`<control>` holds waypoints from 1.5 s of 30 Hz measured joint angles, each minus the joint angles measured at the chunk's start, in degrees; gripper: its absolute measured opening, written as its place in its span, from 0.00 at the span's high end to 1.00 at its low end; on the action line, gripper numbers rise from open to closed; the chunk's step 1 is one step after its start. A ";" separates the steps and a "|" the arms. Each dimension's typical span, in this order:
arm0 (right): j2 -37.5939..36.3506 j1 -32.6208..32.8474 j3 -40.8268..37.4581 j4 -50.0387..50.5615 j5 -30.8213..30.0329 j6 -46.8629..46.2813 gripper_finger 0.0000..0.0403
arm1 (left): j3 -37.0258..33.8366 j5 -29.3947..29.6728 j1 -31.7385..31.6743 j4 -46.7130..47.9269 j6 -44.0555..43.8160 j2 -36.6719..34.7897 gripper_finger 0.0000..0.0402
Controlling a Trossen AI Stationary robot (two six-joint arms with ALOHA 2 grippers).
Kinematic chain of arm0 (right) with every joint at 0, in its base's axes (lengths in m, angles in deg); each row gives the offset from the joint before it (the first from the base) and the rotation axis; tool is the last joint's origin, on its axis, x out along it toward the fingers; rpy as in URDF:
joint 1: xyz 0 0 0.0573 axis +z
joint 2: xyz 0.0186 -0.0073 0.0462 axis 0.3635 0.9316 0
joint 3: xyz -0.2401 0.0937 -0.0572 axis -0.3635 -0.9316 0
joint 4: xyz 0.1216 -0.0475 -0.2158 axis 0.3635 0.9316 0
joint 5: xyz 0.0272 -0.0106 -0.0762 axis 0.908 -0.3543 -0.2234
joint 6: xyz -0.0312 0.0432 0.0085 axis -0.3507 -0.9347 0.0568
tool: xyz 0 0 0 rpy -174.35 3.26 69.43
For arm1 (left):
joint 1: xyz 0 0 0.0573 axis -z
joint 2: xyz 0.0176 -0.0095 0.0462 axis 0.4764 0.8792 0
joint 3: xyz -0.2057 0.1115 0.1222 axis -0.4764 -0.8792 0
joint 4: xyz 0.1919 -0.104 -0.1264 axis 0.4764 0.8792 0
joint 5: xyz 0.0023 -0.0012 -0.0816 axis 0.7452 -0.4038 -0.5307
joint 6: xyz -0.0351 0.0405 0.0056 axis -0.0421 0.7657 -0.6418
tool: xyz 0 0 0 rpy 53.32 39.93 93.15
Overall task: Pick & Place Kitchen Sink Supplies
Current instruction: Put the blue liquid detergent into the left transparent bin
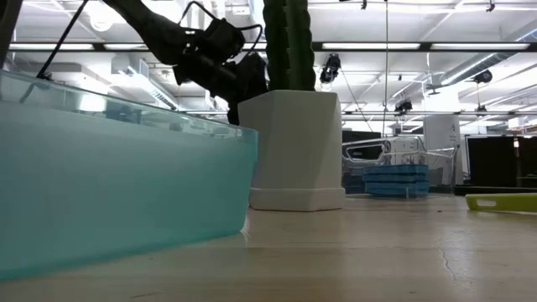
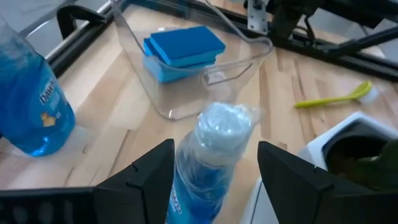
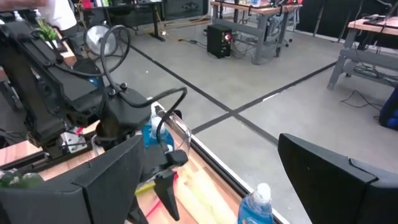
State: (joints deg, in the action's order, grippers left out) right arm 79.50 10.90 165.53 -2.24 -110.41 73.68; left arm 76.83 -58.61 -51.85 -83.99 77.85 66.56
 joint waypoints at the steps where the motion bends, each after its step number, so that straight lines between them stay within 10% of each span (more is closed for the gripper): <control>1: 0.00 0.00 -0.07 -0.12 -0.07 0.00 0.09 | 0.00 -0.01 0.00 0.00 0.24 0.21 0.45; 19: 0.00 0.00 -0.35 -0.36 -0.43 -1.39 0.09 | 0.00 -0.54 0.13 -6.77 1.13 2.85 0.47; 33: -0.02 -0.02 -0.35 -0.55 -0.43 -3.23 0.09 | -0.01 -0.84 0.22 -7.32 -0.61 2.92 0.70; 45: -0.02 -0.02 -0.40 -0.47 -2.96 -1.54 0.09 | -0.07 7.00 -0.31 -6.09 -2.96 -2.04 0.69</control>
State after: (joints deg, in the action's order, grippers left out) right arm 79.47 10.88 165.13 -2.71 -113.36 72.14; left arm 76.76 -51.62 -52.16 -90.08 74.90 64.52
